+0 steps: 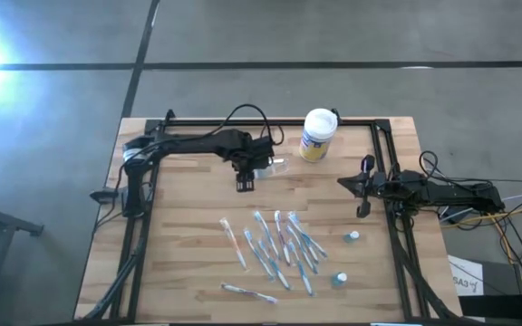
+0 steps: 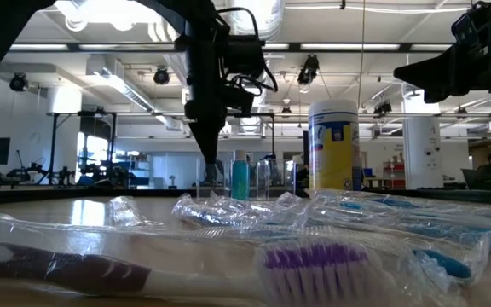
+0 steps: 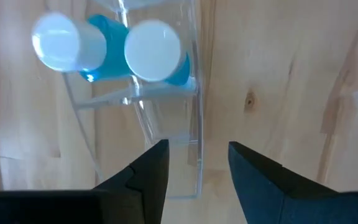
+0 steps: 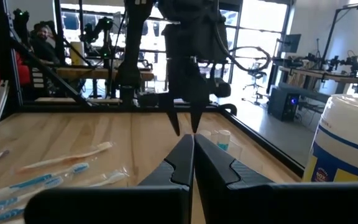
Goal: Pick & Place toothbrushing station
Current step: Put the blue mouthwash bottle into the transparent toothbrush holder
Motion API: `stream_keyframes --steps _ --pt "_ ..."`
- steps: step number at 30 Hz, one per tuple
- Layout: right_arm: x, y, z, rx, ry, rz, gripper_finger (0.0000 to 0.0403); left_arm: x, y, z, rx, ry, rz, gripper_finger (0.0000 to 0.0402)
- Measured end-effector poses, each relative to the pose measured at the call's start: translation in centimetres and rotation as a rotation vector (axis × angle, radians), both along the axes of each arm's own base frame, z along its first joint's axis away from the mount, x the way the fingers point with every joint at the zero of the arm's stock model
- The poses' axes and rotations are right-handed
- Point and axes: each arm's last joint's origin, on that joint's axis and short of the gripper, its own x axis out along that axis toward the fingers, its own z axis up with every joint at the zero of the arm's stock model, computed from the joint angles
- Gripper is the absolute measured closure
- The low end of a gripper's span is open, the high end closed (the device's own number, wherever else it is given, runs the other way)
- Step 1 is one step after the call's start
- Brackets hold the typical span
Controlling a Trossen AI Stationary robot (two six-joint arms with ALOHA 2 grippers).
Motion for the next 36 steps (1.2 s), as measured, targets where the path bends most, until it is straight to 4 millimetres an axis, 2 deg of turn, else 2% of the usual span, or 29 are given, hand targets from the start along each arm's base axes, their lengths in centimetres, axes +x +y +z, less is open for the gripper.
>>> stream_keyframes --steps 5,9,13,19,21,24,31,36 --pt "0.0 0.0 0.0 0.003 -0.005 0.001 0.0394 0.1 0.5 -1.2 0.005 0.032 -0.005 0.0232" --pt "0.0 0.0 0.0 0.002 -0.006 0.001 0.0394 0.0 1.0 -1.6 0.030 0.058 -0.038 0.0248" --pt "0.0 0.0 0.0 0.000 -0.005 0.001 0.0394 -0.2 1.3 -1.5 0.048 0.070 -0.068 0.0290" --pt "0.0 0.0 0.0 -0.001 -0.005 0.001 0.0394 -0.3 1.6 -1.5 0.048 0.074 -0.085 0.0378" --pt "0.0 0.0 0.0 -0.001 -0.005 0.001 0.0394 -0.3 1.7 -1.5 0.054 0.077 -0.085 0.0391" --pt "0.0 0.0 0.0 -0.001 -0.005 0.001 0.0394 -0.3 1.8 -1.5 0.053 0.076 -0.085 0.0379" --pt "0.0 0.0 0.0 0.000 -0.005 0.001 0.0394 -0.4 1.8 -1.5 0.057 0.080 -0.104 0.0316" --pt "0.0 0.0 0.0 0.000 -0.005 0.001 0.0394 -0.4 1.8 -1.5 0.071 0.092 -0.144 0.0301"
